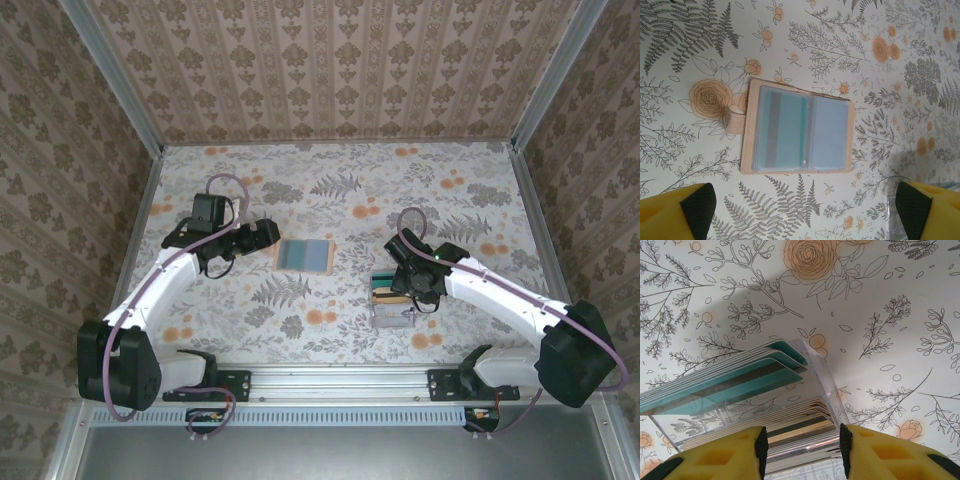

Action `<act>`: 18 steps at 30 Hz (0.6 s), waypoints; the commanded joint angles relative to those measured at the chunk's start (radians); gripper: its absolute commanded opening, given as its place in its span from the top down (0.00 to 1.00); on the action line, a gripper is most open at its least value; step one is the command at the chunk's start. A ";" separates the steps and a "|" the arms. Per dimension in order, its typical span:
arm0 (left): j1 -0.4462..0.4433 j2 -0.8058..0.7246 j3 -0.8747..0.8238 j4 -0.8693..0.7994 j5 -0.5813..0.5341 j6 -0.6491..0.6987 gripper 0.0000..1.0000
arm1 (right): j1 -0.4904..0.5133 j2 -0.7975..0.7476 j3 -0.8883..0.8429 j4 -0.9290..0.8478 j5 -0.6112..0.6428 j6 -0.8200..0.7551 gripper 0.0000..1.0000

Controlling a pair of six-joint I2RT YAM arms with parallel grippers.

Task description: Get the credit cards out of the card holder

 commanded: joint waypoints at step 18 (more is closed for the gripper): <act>0.007 0.072 -0.016 0.016 0.052 -0.024 0.29 | 0.074 0.221 0.333 0.199 -0.164 -0.330 1.00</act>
